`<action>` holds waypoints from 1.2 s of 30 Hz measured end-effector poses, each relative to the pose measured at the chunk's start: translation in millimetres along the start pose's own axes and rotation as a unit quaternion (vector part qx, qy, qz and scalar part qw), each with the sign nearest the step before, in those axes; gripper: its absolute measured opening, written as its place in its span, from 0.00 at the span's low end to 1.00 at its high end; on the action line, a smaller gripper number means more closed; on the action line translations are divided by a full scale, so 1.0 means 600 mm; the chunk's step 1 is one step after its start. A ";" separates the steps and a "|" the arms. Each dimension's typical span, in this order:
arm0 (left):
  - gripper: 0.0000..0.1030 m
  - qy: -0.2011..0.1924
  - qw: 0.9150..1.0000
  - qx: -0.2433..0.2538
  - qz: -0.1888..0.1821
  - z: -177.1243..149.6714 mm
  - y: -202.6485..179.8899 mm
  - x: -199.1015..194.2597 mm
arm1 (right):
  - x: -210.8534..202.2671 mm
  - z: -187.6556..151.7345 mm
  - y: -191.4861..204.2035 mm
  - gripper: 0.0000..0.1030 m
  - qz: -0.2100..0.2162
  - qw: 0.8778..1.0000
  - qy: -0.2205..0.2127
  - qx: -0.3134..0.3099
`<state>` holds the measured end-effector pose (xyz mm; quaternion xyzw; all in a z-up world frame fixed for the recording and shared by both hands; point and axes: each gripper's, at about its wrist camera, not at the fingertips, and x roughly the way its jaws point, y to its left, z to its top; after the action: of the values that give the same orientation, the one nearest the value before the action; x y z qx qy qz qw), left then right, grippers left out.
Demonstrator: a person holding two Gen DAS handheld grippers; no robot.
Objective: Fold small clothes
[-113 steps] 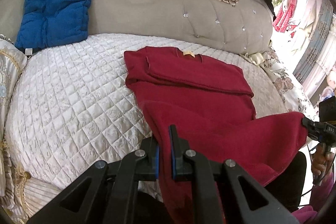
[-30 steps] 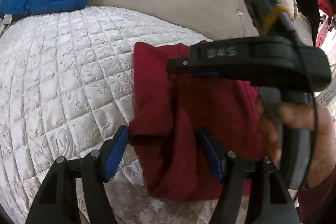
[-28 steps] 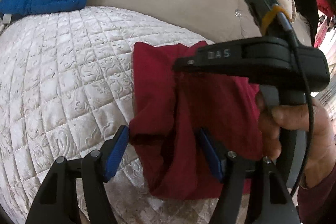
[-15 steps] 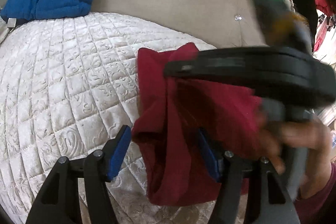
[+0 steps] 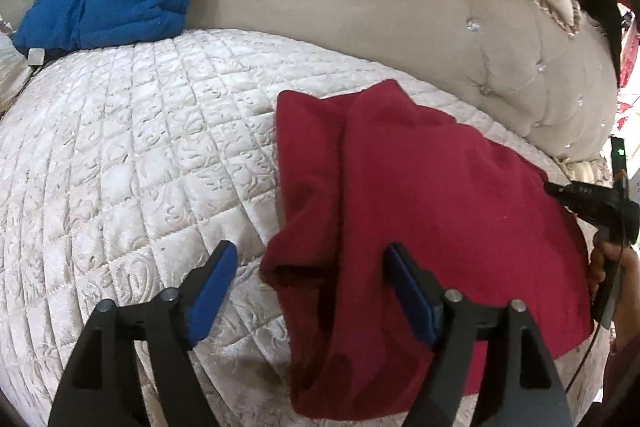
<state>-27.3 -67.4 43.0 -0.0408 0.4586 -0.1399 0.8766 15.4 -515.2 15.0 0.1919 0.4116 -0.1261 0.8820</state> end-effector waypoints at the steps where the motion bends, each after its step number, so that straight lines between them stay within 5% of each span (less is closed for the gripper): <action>1: 0.80 -0.001 1.000 0.002 0.004 -0.001 -0.002 0.001 | -0.005 0.000 -0.003 0.00 0.007 1.000 -0.010 0.006; 6: 0.82 -0.006 1.000 0.008 0.016 -0.002 -0.006 0.005 | -0.089 -0.021 0.011 0.02 0.019 0.999 -0.025 -0.026; 11: 0.82 -0.019 0.999 0.024 0.034 -0.005 -0.016 -0.003 | -0.170 -0.107 0.041 0.05 0.044 0.995 -0.020 -0.083; 19: 0.82 -0.040 0.997 0.033 0.056 -0.009 -0.025 -0.021 | -0.149 -0.191 0.035 0.07 -0.015 0.990 0.011 -0.137; 26: 0.82 -0.050 0.997 0.010 0.049 -0.014 -0.034 -0.045 | -0.200 -0.207 0.014 0.11 0.000 0.994 0.000 -0.112; 29: 0.82 -0.050 0.997 0.012 0.054 -0.023 -0.045 -0.049 | -0.167 -0.227 0.000 0.12 -0.008 0.993 0.046 -0.106; 36: 0.82 -0.039 0.996 0.030 0.068 -0.034 -0.050 -0.037 | -0.212 -0.237 0.009 0.12 0.011 0.996 0.022 -0.082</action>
<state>-61.8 -88.5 54.7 0.0114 0.4210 -0.0922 0.9023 -158.9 -439.6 31.5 0.1262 0.4376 -0.0778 0.8869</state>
